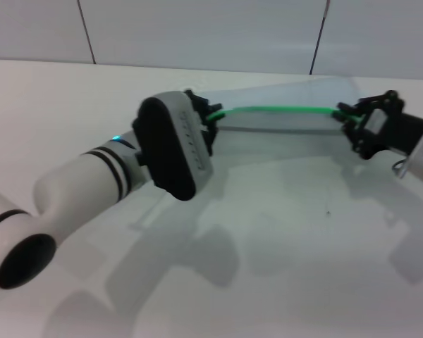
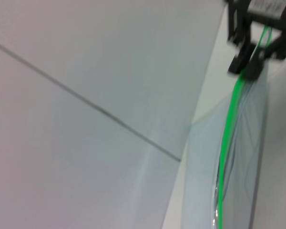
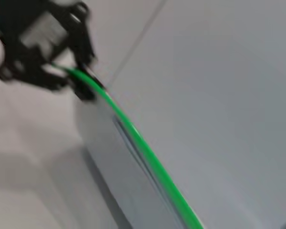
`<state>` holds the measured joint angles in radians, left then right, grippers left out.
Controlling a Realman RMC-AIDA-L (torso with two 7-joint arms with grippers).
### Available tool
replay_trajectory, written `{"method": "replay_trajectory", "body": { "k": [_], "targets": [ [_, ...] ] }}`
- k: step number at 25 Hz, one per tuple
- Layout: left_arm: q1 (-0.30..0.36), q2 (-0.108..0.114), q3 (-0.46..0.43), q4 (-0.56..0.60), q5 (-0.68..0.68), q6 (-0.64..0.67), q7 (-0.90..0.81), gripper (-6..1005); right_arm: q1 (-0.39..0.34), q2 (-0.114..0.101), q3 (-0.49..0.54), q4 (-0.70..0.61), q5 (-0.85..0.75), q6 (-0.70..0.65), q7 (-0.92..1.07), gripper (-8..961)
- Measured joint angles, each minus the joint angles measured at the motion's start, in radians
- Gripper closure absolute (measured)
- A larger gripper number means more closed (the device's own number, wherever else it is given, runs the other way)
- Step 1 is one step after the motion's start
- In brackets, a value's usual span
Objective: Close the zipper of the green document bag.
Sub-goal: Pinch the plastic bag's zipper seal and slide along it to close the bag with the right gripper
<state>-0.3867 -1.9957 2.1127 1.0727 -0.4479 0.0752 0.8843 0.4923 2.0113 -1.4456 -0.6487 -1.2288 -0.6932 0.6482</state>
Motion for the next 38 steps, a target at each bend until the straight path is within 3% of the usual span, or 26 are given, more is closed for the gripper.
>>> {"method": "replay_trajectory", "body": {
  "k": [5, 26, 34, 38],
  "targets": [
    [0.034, -0.004, -0.040, 0.013, 0.000, 0.000, 0.021, 829, 0.004, -0.007, 0.093, 0.050, 0.000, 0.008, -0.045, 845],
    [0.068, -0.010, -0.072, 0.013, 0.000, 0.002, 0.030, 816, 0.011, -0.011, 0.150, 0.086, 0.000, 0.048, -0.076, 794],
    [0.067, -0.029, -0.084, -0.035, -0.004, 0.087, 0.058, 810, 0.011, 0.016, 0.183, 0.082, 0.008, 0.095, -0.119, 774],
    [0.063, -0.035, -0.084, -0.079, -0.024, 0.197, 0.060, 808, 0.011, 0.020, 0.189, 0.078, 0.037, 0.096, -0.120, 764]
  ]
}}
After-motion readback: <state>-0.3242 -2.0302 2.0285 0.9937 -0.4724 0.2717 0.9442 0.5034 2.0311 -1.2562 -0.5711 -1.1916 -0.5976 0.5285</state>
